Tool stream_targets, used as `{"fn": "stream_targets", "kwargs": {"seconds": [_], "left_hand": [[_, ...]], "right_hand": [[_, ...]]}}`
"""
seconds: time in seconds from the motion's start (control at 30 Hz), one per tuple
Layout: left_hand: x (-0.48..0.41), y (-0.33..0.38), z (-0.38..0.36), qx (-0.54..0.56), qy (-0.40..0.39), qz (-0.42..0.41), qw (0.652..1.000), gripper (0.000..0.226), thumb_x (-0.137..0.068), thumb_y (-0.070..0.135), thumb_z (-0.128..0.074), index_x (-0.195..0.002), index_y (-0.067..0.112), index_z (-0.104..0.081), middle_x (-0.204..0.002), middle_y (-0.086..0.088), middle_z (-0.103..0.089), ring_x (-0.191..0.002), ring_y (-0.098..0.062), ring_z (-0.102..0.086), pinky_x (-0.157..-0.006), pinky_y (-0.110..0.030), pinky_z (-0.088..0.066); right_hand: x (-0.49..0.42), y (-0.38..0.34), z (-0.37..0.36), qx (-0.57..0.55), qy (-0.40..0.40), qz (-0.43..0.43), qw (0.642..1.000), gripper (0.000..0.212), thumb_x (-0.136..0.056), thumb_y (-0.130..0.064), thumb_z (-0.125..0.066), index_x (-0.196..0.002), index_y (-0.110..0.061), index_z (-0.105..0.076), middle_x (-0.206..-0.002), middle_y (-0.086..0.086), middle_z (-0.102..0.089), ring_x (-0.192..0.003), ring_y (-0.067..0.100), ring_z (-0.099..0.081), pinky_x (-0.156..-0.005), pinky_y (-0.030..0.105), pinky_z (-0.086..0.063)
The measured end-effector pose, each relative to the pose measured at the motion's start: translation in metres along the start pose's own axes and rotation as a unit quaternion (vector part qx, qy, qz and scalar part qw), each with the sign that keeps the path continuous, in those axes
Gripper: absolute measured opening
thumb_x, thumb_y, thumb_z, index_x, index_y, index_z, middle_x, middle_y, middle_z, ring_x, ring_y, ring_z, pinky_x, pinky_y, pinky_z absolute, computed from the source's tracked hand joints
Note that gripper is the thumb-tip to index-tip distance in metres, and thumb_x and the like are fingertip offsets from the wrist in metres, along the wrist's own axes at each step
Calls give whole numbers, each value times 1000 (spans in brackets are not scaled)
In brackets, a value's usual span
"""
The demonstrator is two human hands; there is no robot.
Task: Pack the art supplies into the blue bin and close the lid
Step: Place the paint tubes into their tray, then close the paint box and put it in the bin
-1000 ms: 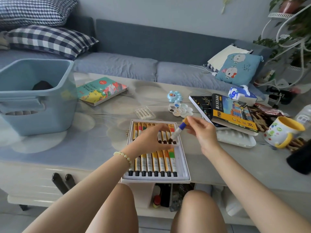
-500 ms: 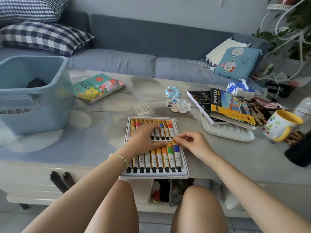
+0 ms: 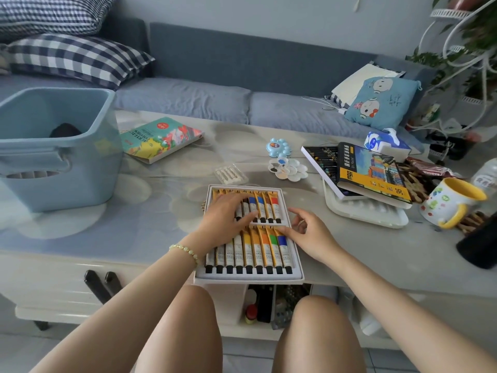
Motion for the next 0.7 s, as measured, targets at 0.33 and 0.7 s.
{"fn": "stream_targets", "kwargs": {"seconds": [0.33, 0.7], "left_hand": [[27, -30, 4, 329, 67, 157, 929, 45, -97, 44, -43, -140, 36, -33, -121, 13, -58, -103, -6, -62, -87, -34, -54], [-14, -39, 38, 451, 137, 168, 866, 42, -99, 43, -39, -140, 31, -40, -129, 0, -57, -110, -7, -59, -94, -33, -50]], "right_hand": [[0, -17, -26, 67, 43, -112, 990, 52, -89, -52, -51, -131, -22, -53, -131, 4, -41, -126, 22, -34, -107, 37, -30], [-32, -58, -2, -345, -34, -84, 934, 49, -93, -23, -57, -133, -44, -38, -115, 0, -66, -93, 14, -67, -71, 31, -54]]}}
Point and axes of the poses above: each hand's wrist, its own x-axis away from the middle knuckle, its own z-axis out of the back of the hand, y = z × x, the point moved 3 cm from there along -x, towards the middle knuckle
